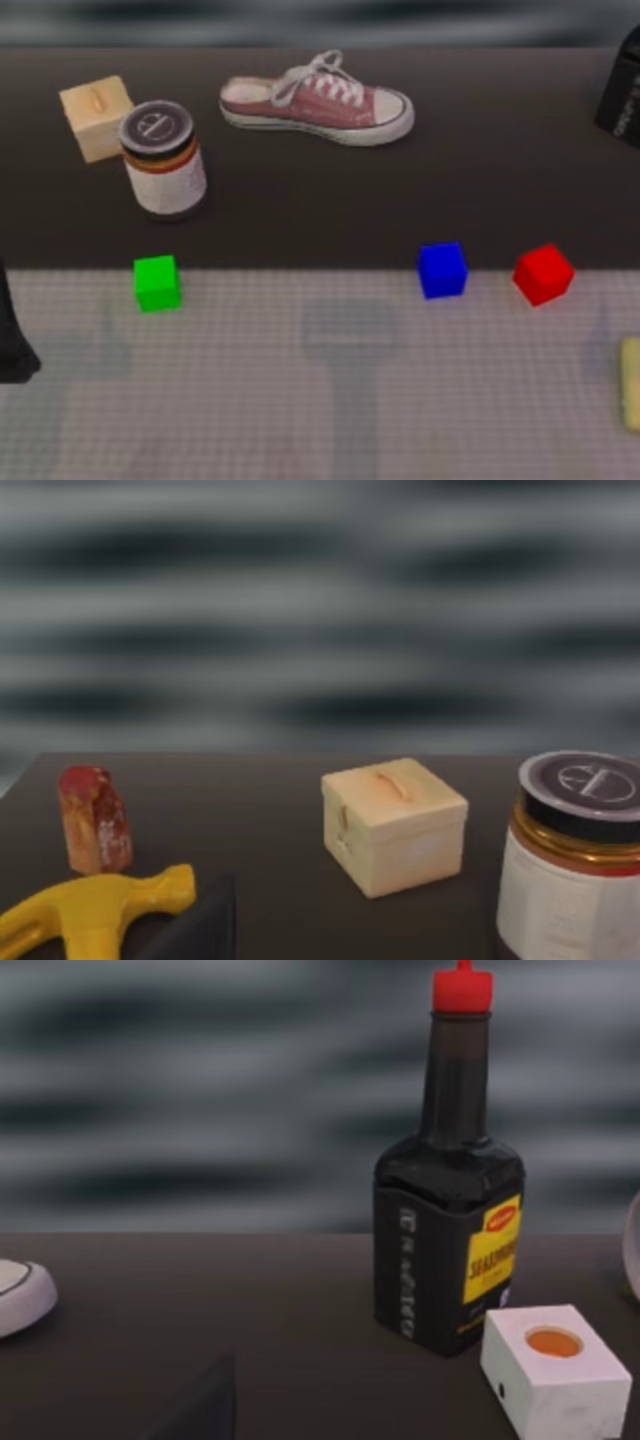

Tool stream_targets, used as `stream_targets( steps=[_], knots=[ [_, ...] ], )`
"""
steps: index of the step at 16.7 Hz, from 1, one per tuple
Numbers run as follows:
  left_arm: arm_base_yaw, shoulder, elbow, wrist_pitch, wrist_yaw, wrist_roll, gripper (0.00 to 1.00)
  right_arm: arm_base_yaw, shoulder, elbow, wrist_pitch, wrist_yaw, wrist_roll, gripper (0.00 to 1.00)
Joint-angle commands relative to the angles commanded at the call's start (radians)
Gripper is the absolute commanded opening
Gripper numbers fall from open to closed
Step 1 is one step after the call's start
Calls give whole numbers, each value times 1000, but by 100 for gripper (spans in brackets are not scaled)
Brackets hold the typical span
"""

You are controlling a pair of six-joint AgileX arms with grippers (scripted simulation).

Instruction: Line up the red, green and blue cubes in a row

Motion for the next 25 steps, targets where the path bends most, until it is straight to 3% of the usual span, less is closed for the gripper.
stream_targets(
  steps=[4, 8, 20, 25],
  knots=[
    [0, 0, 0, 0, 0, 0, 100, 7, 30, 30, -21, -1, -3, 100],
    [0, 0, 0, 0, 0, 0, 100, 38, 220, 207, -138, -2, -21, 100],
    [0, 0, 0, 0, 0, 0, 100, 189, 1454, 1075, -760, 4, -117, 100],
    [0, 0, 0, 0, 0, 0, 100, 243, 1844, 1381, -970, 3, -150, 100]
  ],
)
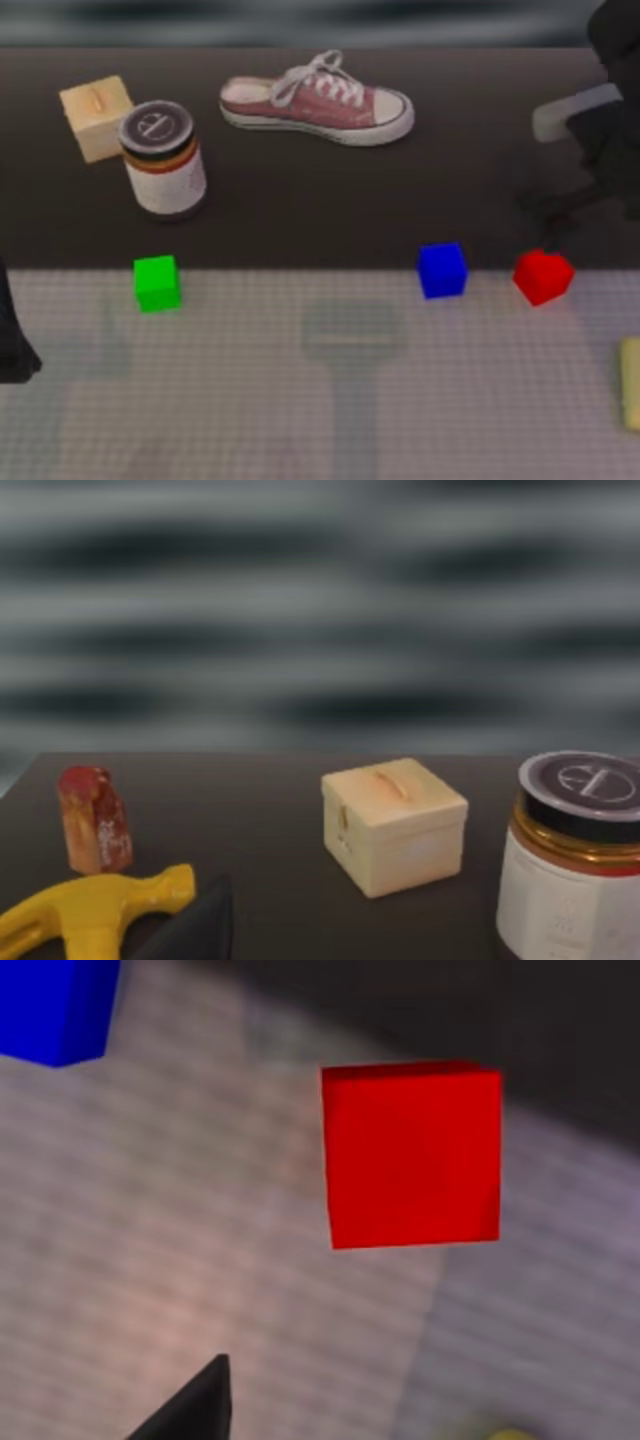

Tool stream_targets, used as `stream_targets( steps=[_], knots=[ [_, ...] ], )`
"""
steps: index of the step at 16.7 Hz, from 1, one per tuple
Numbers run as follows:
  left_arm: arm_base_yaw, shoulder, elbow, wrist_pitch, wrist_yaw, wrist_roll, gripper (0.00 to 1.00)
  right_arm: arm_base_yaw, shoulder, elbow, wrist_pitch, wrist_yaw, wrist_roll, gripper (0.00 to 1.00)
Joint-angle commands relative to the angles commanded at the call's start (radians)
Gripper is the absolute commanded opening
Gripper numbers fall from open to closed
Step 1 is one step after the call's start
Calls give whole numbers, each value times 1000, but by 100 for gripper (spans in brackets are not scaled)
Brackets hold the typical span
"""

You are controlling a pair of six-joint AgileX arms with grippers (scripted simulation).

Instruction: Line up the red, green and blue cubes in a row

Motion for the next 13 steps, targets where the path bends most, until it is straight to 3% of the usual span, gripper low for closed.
stream_targets(
  steps=[5, 13],
  knots=[
    [0, 0, 0, 0, 0, 0, 100, 29, 204, 177, -102, -1, -17, 100],
    [0, 0, 0, 0, 0, 0, 100, 28, 223, 174, -90, -1, -20, 100]
  ],
)
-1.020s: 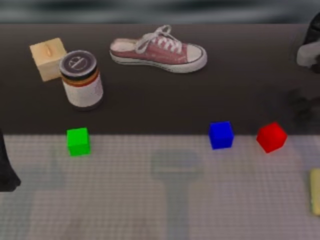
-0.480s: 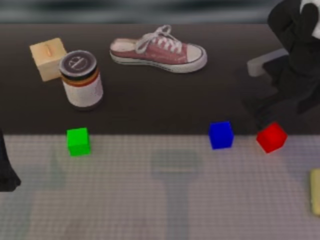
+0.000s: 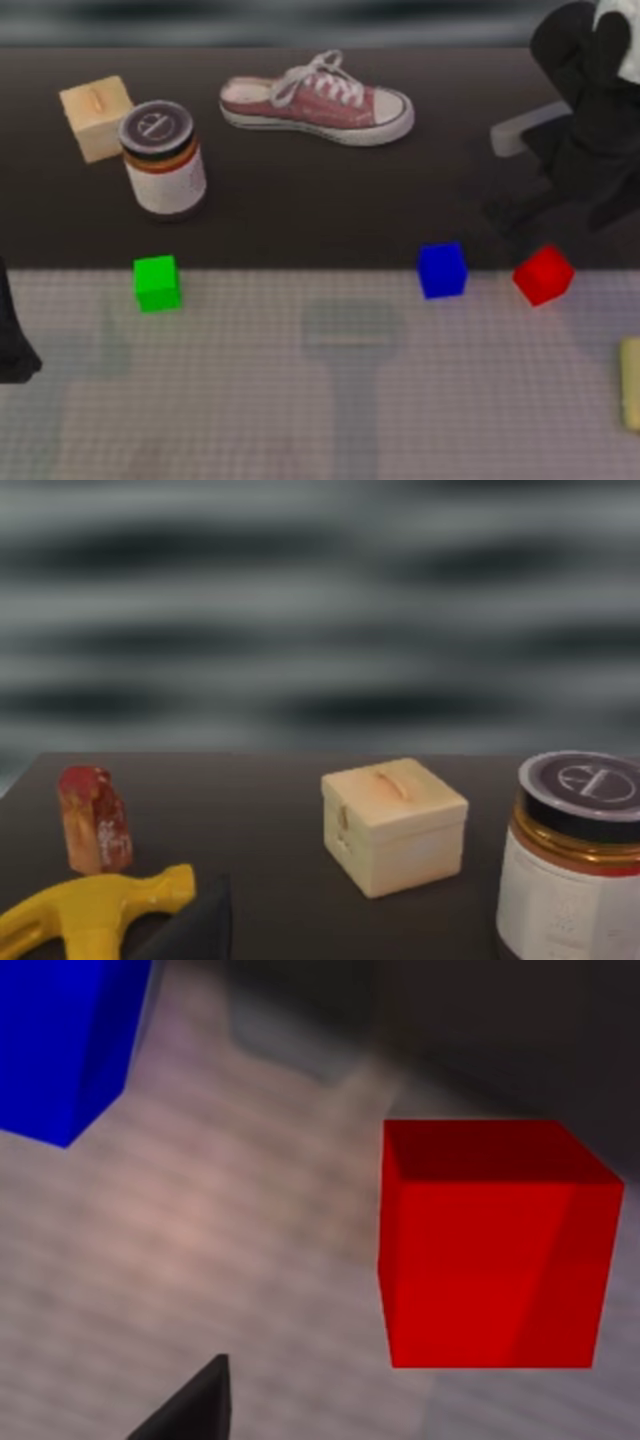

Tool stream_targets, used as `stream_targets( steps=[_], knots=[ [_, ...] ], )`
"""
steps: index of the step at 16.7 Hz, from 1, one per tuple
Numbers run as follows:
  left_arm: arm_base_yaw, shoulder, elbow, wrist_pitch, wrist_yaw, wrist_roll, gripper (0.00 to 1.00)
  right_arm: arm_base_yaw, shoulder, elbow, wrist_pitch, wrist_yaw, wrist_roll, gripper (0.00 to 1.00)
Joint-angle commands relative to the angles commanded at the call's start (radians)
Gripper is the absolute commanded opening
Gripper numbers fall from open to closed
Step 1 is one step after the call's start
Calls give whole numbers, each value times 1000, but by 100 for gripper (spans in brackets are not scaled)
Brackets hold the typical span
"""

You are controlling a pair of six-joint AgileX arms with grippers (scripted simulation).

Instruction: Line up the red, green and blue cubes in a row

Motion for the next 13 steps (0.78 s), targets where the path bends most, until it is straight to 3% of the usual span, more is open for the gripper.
stream_targets(
  steps=[7, 12, 13],
  knots=[
    [0, 0, 0, 0, 0, 0, 100, 4, 116, -139, 263, 1, 4, 100],
    [0, 0, 0, 0, 0, 0, 100, 5, 131, -155, 288, 1, 4, 100],
    [0, 0, 0, 0, 0, 0, 100, 5, 131, -155, 288, 1, 4, 92]
  ],
)
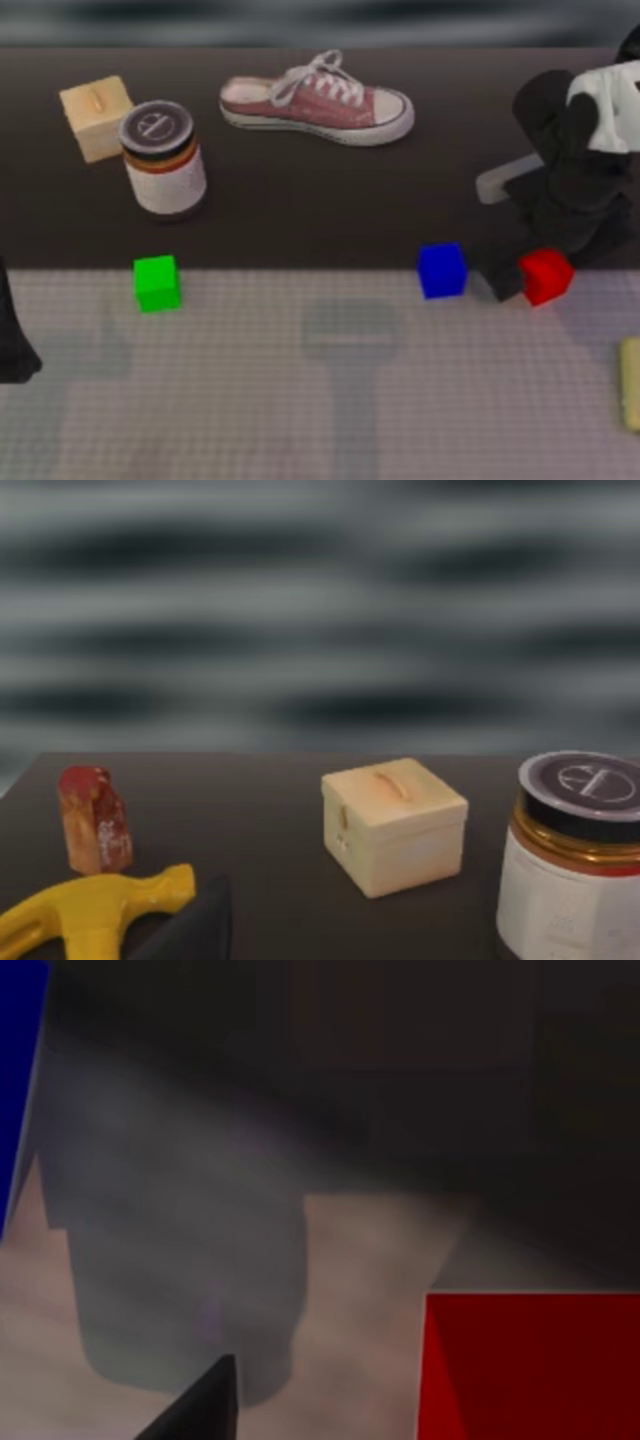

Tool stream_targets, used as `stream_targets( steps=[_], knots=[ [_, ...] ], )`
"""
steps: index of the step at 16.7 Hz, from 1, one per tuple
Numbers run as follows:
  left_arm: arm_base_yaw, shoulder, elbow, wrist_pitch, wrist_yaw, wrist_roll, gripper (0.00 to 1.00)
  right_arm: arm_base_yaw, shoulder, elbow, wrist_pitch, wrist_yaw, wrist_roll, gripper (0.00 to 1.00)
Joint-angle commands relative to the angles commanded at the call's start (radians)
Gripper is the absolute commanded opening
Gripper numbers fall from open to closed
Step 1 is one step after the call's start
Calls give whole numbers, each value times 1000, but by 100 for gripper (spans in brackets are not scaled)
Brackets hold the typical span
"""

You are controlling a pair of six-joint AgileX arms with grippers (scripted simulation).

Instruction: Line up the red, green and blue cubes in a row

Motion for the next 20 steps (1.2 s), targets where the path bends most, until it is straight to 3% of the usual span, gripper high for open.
stream_targets(
  steps=[12, 20],
  knots=[
    [0, 0, 0, 0, 0, 0, 100, 0, 0, 0, 0, 0, 0, 2],
    [0, 0, 0, 0, 0, 0, 100, 0, 0, 0, 0, 0, 0, 0]
  ],
)
